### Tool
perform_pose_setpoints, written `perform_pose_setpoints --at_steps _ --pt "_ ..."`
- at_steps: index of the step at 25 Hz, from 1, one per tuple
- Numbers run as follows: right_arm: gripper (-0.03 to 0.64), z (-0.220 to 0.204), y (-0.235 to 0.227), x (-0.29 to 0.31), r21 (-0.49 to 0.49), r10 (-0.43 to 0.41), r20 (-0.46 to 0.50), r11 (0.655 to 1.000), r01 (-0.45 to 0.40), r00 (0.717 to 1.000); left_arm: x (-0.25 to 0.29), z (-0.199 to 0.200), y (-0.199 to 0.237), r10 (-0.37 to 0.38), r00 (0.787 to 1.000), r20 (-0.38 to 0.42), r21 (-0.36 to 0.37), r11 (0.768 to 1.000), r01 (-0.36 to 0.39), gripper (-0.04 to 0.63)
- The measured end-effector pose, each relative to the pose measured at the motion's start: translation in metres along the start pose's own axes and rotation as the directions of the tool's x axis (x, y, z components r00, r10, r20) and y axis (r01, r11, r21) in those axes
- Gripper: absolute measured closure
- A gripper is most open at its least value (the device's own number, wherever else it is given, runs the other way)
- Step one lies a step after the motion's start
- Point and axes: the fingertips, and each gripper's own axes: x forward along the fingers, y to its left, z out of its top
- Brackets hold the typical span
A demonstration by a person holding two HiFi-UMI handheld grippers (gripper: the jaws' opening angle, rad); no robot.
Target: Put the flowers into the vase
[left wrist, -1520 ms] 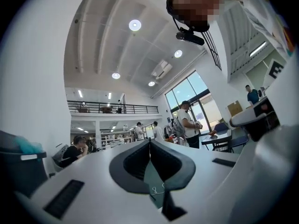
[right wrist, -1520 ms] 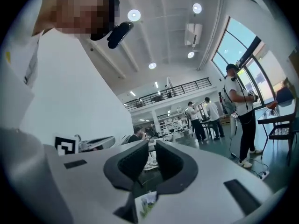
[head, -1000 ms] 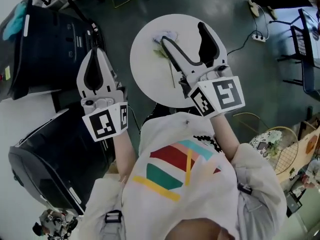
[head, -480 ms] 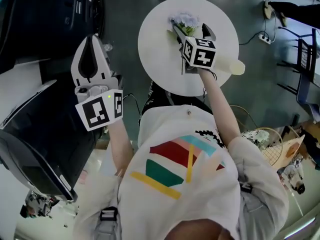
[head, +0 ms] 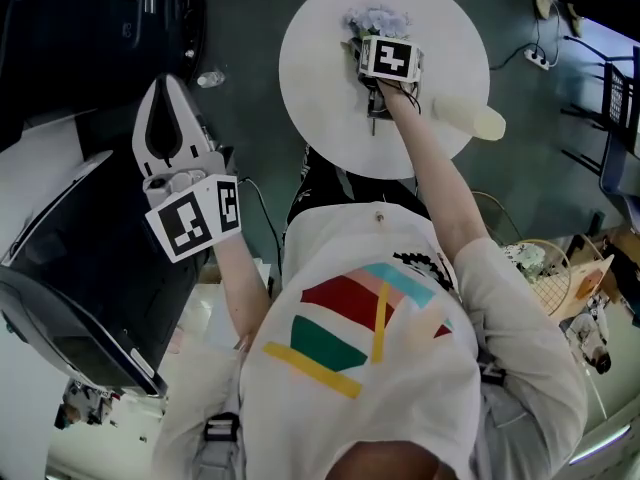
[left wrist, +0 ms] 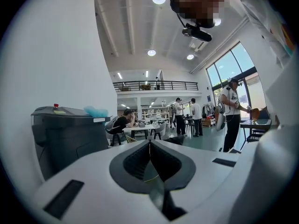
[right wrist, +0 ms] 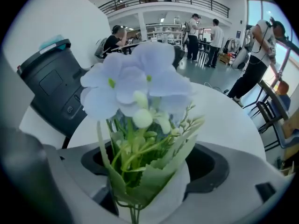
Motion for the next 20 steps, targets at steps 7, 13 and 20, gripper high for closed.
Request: perform_pose_setpoints --at_steps 7,13,20 --pt "0.166 0.001 0.000 0.002 0.003 -0.009 -0.033 1.000 0.009 0.999 0.001 0.001 0.002 0.002 1.000 0.001 0.007 1.000 -0.002 0.588" --pt "0.190 0.001 -0.001 -0.002 -0.024 0.008 -0.051 1.000 -0.009 0.999 0.002 0.009 -0.009 -0.027 0.999 0.035 0.008 1.000 0.027 0.588" --pt "0.339 0.017 0.000 -0.014 0.095 0.111 0.013 0.989 -0.112 0.994 0.002 0.018 -0.016 -0.047 0.997 0.065 0.006 0.999 0.047 0.588"
